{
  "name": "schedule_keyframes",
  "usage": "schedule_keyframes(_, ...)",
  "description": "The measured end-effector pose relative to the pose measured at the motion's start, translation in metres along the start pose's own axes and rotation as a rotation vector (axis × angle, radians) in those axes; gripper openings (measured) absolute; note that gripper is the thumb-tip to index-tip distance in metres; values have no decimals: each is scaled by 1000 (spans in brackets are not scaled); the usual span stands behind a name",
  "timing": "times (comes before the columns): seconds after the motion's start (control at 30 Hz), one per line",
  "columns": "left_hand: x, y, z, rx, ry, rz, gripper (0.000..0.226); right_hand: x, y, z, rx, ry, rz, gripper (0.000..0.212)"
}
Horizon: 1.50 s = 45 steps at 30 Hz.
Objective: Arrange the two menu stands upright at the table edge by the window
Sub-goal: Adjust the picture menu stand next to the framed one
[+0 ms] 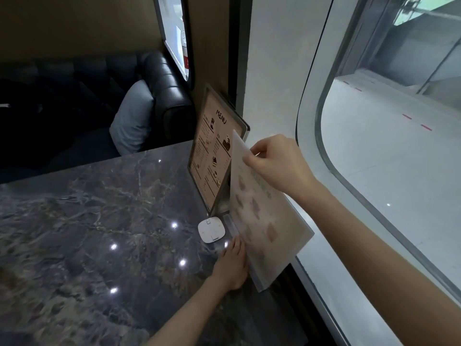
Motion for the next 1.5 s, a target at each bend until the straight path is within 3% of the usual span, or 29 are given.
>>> schedule_keyframes(0.23, -2, -3, -6, 30, 75, -10, 62, 1, -2, 2, -13, 56, 52, 26)
schedule_keyframes(0.4, -2, -2, -11, 8, -50, -34, 60, -3, 1, 0, -53, 57, 58, 27)
schedule_keyframes(0.63, -18, -18, -18, 42, -83, 70, 58, -20, 11, 7, -15, 122, 79, 29)
schedule_keyframes(1.03, -16, -24, -42, 24, -268, 77, 58, -9, 19, 41, 155, 191, -19, 22)
schedule_keyframes(1.5, -20, -19, -38, 32, -279, 104, 60, -9, 18, 37, 139, 140, -19, 24)
Point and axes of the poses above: each hand's wrist, its own y-axis towards the middle knuckle, its own x-axis out of the palm, z = x × y, the point moved 9 cm from there along y, towards the middle knuckle, and after that the axes turned 6 degrees about -y, right-handed, at the moved point
